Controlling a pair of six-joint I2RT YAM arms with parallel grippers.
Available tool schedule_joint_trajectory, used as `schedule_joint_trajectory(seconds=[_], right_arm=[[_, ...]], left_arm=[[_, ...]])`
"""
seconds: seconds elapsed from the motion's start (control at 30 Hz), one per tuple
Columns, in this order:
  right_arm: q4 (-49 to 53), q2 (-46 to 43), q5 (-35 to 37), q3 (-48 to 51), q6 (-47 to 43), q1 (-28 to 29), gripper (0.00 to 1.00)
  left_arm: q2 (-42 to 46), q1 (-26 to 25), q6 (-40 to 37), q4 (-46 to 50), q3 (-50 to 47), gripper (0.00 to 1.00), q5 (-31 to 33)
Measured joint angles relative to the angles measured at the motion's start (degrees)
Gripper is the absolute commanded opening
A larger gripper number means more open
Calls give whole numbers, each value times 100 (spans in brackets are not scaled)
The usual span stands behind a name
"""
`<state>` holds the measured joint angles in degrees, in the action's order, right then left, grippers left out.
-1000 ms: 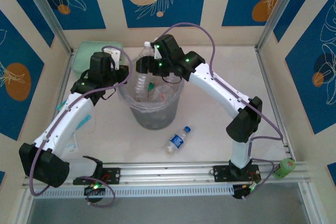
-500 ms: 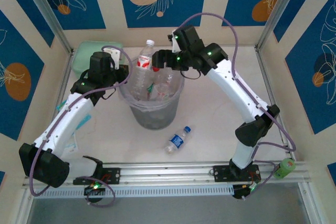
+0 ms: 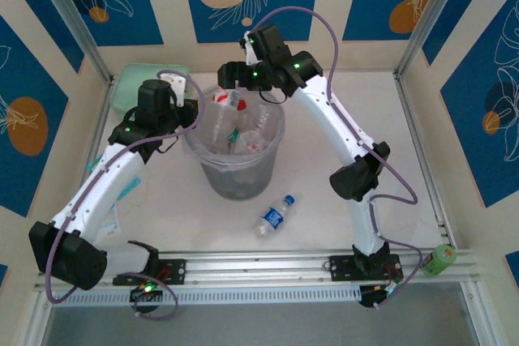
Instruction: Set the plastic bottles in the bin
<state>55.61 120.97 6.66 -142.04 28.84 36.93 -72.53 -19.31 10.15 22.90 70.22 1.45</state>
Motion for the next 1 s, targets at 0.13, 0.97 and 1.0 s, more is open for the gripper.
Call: schedule_joint_trajectory(seconds=[0.13,0.97,1.0], right_arm=[[-192,188,-26,-79,46,-114,74],[-992,-1029,358,2142,-61,243,32],[-1080,-1029,393,2201,-81,249,32]], left_arm=[[11,2,-15,4,0,2,0],[28,2,-120,20,0,2,-4],[28,2,-122,20,0,2,-4]])
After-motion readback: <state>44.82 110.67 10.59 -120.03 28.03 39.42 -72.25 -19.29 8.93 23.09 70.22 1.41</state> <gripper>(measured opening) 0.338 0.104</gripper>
